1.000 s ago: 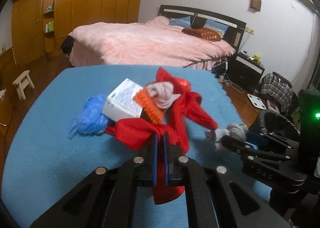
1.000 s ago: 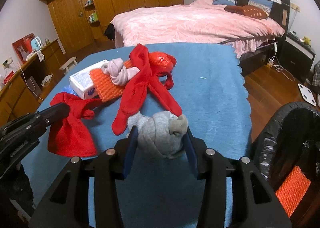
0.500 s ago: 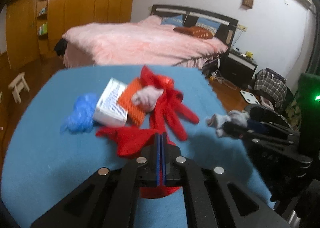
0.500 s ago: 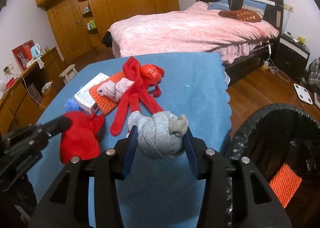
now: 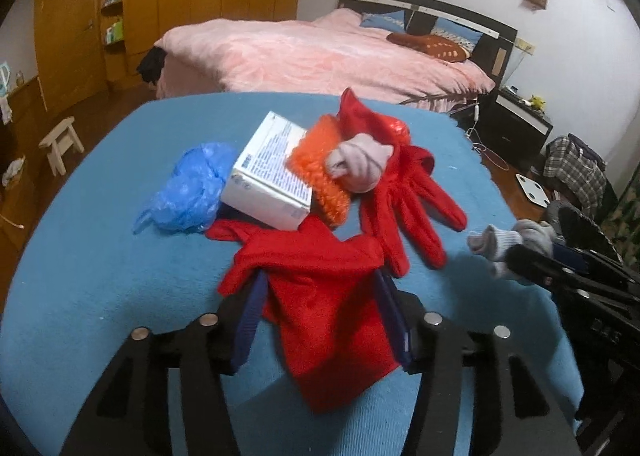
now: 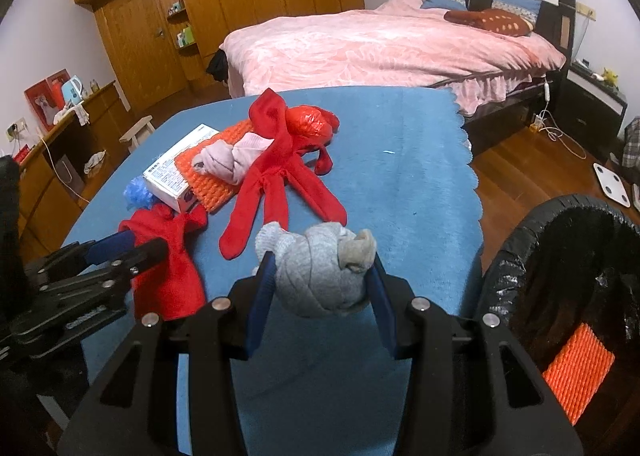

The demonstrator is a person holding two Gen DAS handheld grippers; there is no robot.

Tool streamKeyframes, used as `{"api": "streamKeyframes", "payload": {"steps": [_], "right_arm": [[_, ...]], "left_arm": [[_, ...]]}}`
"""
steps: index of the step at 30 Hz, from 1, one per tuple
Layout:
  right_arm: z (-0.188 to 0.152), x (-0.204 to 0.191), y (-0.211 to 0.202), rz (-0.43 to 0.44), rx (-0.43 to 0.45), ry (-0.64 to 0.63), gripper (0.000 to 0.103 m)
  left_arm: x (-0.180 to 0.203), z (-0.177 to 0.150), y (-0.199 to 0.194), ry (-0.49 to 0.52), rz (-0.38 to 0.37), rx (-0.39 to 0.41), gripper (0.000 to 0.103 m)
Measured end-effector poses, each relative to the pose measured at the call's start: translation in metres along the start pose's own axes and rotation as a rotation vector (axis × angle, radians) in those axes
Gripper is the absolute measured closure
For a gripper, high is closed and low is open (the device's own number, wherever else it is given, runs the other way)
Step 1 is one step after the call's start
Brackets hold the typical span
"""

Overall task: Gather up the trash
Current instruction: 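Lift the red cloth with the left gripper while the right gripper holds the grey sock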

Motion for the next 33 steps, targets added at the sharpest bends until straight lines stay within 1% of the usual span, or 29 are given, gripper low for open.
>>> {"api": "streamKeyframes", "payload": {"steps": [4, 6, 7, 8, 9, 10, 12, 15, 19, 25, 33], "right_arm": [[0.000, 0.002, 0.002, -0.004, -0.007, -0.004, 0.059], [-0.001, 0.003, 0.003, -0.005, -0.010, -0.005, 0.059], [-0.001, 0.003, 0.003, -0.006, -0.012, -0.005, 0.059], [-0.001, 0.003, 0.003, -0.006, -0.014, -0.005, 0.059], [-0.001, 0.003, 0.003, -0.006, -0.014, -0.006, 0.059], [0.000, 0.003, 0.003, -0.007, -0.013, -0.006, 0.059], [0.001, 0.003, 0.002, -0.006, -0.007, -0.005, 0.059], [0.005, 0.004, -0.003, -0.005, 0.007, -0.002, 0.059], [0.012, 0.007, -0.016, 0.001, 0.033, 0.005, 0.059], [0.022, 0.013, -0.040, 0.005, 0.076, 0.013, 0.059], [0.033, 0.033, -0.079, -0.025, 0.133, 0.021, 0.059]], "left_arm": [[0.002, -0.003, 0.011, -0.010, -0.015, -0.024, 0.048], [0.003, -0.005, 0.016, -0.007, -0.022, -0.038, 0.059], [0.004, -0.007, 0.019, -0.005, -0.022, -0.048, 0.072], [0.003, -0.007, 0.021, -0.007, -0.023, -0.053, 0.080], [0.004, -0.007, 0.022, -0.010, -0.027, -0.055, 0.084], [0.004, -0.006, 0.023, -0.012, -0.034, -0.058, 0.092], [0.005, -0.006, 0.024, -0.009, -0.030, -0.057, 0.095], [0.008, -0.001, 0.016, 0.011, -0.021, -0.028, 0.097], [0.016, 0.011, -0.008, 0.025, -0.038, 0.027, 0.097], [0.030, 0.030, -0.043, 0.034, -0.078, 0.093, 0.097], [0.068, 0.052, -0.078, 0.072, -0.149, 0.157, 0.097]]}}
Point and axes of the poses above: each gripper's, at about its wrist camera, not at the fingertips, and y roughly the way its jaws point, x to its right, z to its top, the point moved 6 cm from there along y, roughly the way its jaws point, and after that the axes turned 8 degrees about x, right-handed, at the moved point
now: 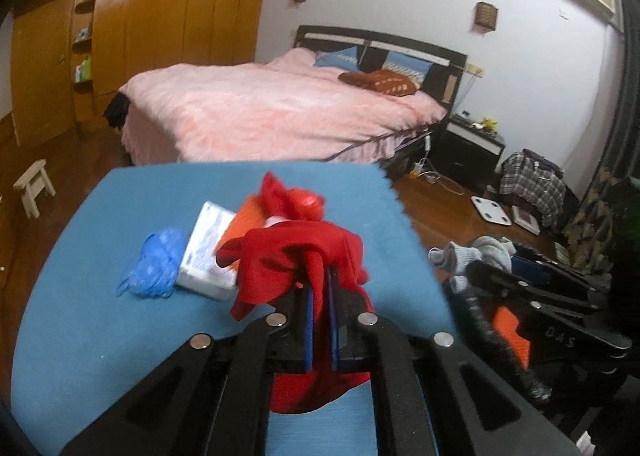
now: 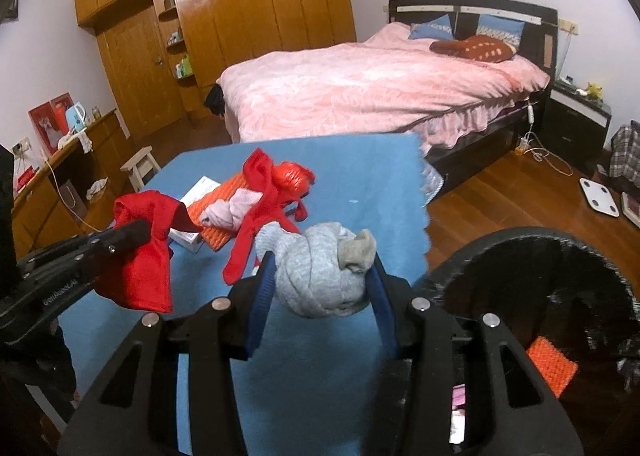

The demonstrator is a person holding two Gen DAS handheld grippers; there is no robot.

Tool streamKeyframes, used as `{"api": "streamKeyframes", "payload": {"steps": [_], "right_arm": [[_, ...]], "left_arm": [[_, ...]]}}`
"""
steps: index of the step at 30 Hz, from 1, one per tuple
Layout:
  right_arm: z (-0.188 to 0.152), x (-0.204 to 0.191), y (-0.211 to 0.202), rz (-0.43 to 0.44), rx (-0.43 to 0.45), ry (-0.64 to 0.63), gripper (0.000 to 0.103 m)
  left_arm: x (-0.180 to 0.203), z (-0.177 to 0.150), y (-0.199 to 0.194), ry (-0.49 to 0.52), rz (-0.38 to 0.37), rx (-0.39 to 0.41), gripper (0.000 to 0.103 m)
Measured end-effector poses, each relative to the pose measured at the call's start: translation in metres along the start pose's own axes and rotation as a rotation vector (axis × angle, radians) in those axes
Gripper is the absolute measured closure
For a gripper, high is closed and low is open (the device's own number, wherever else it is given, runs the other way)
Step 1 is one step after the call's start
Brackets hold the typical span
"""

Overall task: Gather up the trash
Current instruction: 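Lift the red cloth with the left gripper while the right gripper holds the grey sock, then carry the red cloth and grey sock over the black bin and open both grippers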

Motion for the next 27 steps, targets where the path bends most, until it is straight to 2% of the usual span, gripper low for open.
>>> {"api": "streamKeyframes", "payload": {"steps": [14, 27], "right_arm": [[0.006, 0.067, -0.064, -0.133, 0.075, 0.038, 0.059], [-0.015, 0.149, -0.111, -0.309, 0.096, 0.118, 0.059]], "left_arm": [[0.081, 0.020, 0.006, 0.059, -0.139, 0.031, 0.097], [0.180, 0.016, 0.026, 0.132, -0.319, 0.006, 0.097]]}}
Point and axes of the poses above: each gripper's, at about its wrist camera, not at the fingertips, and y roughly the way its jaws point, x to its right, z to its top, the point moved 6 cm from there along y, roughly the way its jaws point, and after that the axes turned 8 degrees about x, right-handed, at the moved point
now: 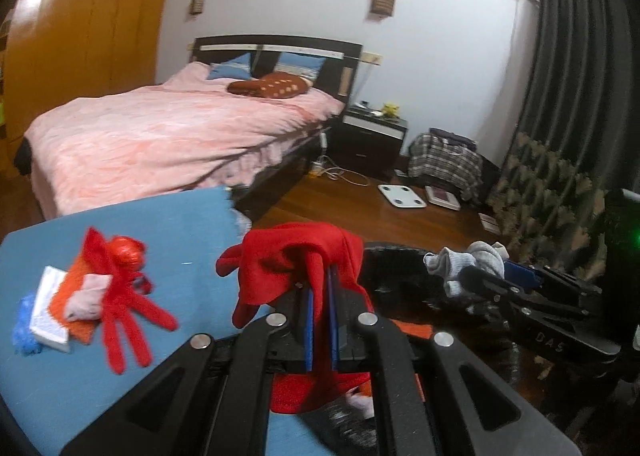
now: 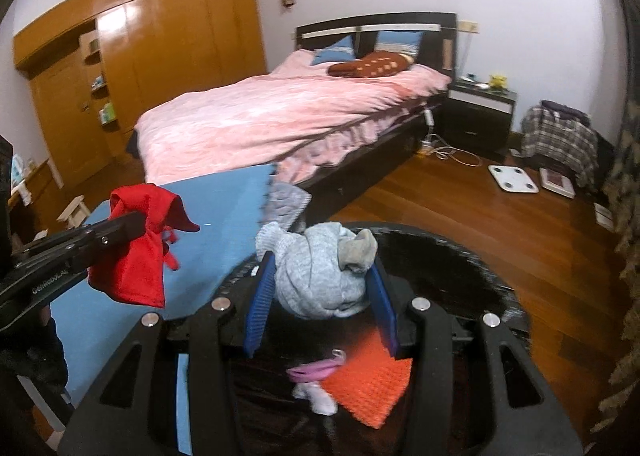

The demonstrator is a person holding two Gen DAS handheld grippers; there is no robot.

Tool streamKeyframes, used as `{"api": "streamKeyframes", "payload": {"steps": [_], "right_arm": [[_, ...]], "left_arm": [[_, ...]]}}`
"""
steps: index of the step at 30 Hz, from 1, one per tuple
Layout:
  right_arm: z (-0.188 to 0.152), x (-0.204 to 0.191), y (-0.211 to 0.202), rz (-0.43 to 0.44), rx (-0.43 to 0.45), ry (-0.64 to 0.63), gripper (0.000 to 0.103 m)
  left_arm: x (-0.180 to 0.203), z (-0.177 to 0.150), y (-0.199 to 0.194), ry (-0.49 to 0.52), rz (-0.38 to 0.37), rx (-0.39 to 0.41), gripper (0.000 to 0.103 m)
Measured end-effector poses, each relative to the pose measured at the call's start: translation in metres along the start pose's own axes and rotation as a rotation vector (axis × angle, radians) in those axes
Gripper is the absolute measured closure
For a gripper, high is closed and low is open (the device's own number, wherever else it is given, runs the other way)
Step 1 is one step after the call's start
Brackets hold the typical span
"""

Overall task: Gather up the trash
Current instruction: 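Carry the red cloth and grey sock over the black bin and open both grippers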

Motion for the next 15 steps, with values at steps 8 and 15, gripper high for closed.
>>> {"api": "streamKeyframes", "payload": {"steps": [8, 15], "right_arm": [[-0.011, 0.042, -0.002, -0.078, -0.004, 0.042, 0.058], [-0.024, 0.059, 0.001, -0.106, -0.022, 0.064, 0.056]], "left_arm": [[0.036, -0.003, 0.027, 0.015, -0.067, -0.029, 0.097], [0.054, -0.013, 0.044, 0.040, -0.106, -0.069, 0.096]]}}
Point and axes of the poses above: each gripper's, at about its wrist camera, not at the fingertips, and y roughly the way its jaws point, x to its right, z to its top, the point moved 6 cm from there along y, roughly the way its jaws point, and after that the axes turned 8 degrees about x, right-handed, at the moved point
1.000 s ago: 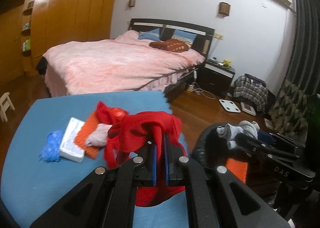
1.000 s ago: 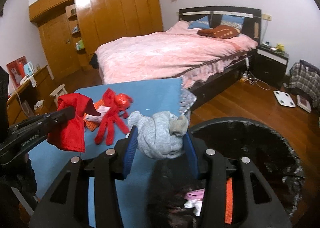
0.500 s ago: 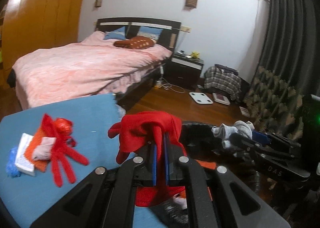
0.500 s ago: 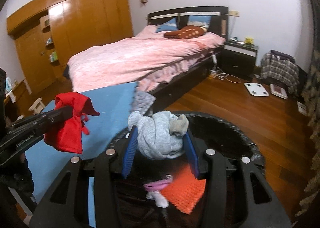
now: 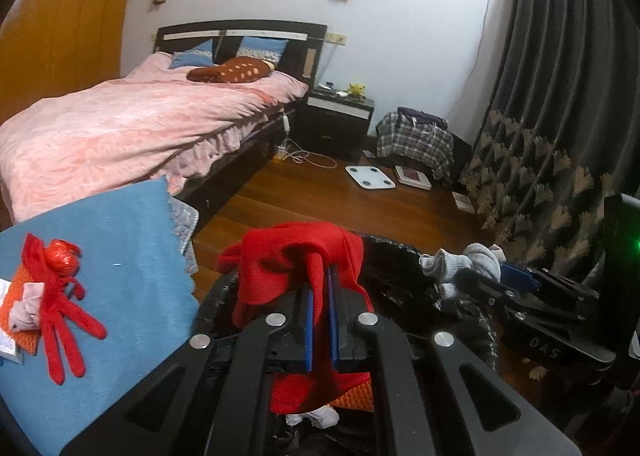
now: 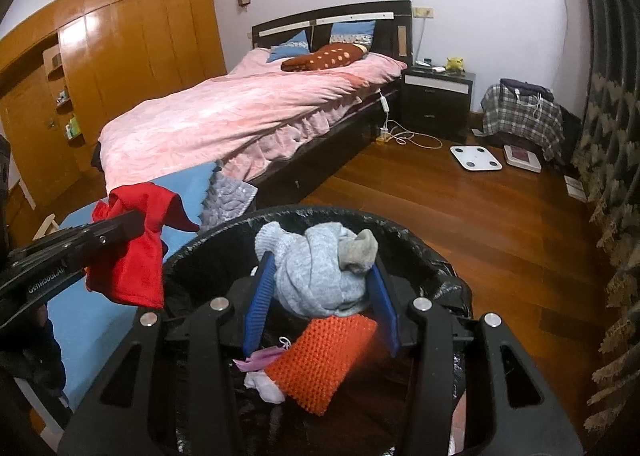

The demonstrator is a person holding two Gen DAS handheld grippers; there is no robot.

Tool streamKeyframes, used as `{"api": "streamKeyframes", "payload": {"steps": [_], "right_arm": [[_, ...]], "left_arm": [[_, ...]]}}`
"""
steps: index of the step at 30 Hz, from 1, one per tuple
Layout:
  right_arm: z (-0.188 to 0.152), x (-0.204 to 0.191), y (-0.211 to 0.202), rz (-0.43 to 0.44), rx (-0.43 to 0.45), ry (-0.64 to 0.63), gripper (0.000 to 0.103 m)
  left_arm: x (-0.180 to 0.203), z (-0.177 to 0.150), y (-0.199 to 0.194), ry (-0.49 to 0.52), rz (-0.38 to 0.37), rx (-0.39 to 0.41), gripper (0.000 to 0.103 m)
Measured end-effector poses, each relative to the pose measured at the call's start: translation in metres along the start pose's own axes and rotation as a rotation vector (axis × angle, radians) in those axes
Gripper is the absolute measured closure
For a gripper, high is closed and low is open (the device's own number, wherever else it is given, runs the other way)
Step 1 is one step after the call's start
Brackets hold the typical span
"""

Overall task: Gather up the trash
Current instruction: 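Carry the red cloth and grey sock over the black bin and open both grippers, then move both grippers back to the pile, left gripper toward the blue plastic bag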

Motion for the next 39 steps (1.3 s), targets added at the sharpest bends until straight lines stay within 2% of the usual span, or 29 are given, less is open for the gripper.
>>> {"api": "streamKeyframes", "payload": {"steps": [3, 5, 8, 10, 12, 14, 17, 20, 28, 39], "right_arm": [[-0.003, 0.005, 0.001, -0.012, -0.004, 0.002, 0.054], [-0.004, 0.007, 0.002, -0.021, -0.003, 0.003, 0.048], [-0.003, 0.009, -0.001, -0.037, 0.010, 0.002, 0.034], [-0.002, 0.010, -0.001, -0.042, 0.014, 0.000, 0.031], [-0.001, 0.010, -0.002, -0.047, 0.019, 0.001, 0.020], [0.001, 0.010, -0.005, -0.054, 0.033, 0.004, 0.013], [0.004, 0.006, -0.006, -0.040, 0.031, 0.015, 0.007], [0.008, -0.001, -0.006, -0.029, 0.035, 0.013, 0.007], [0.021, -0.043, -0.003, 0.028, 0.045, -0.024, 0.005], [0.025, -0.127, 0.019, 0.147, 0.033, -0.097, 0.005]], "left_arm": [[0.002, -0.003, 0.004, -0.008, -0.012, -0.017, 0.089], [0.001, -0.004, 0.004, -0.016, -0.010, -0.023, 0.067], [-0.002, -0.005, 0.002, -0.039, -0.020, -0.032, 0.048], [-0.006, -0.006, 0.001, -0.042, -0.002, -0.033, 0.046], [-0.013, -0.007, -0.003, -0.044, 0.018, -0.031, 0.045], [-0.021, -0.006, -0.009, -0.044, 0.050, -0.017, 0.037], [-0.034, -0.002, -0.021, -0.043, 0.104, 0.015, 0.026], [-0.053, 0.001, -0.037, -0.058, 0.163, 0.049, 0.015], [-0.112, -0.001, -0.076, -0.117, 0.299, 0.092, 0.007], [-0.193, -0.024, -0.124, -0.165, 0.473, 0.093, 0.006]]}}
Point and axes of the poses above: each gripper's, at about its wrist camera, not at the fingertips, and y roughly the way its jaws point, x to its right, z to its top, the point moved 6 cm from there along y, roughly the way its jaws point, and after that the axes turned 8 degrees about x, right-handed, at the moved point
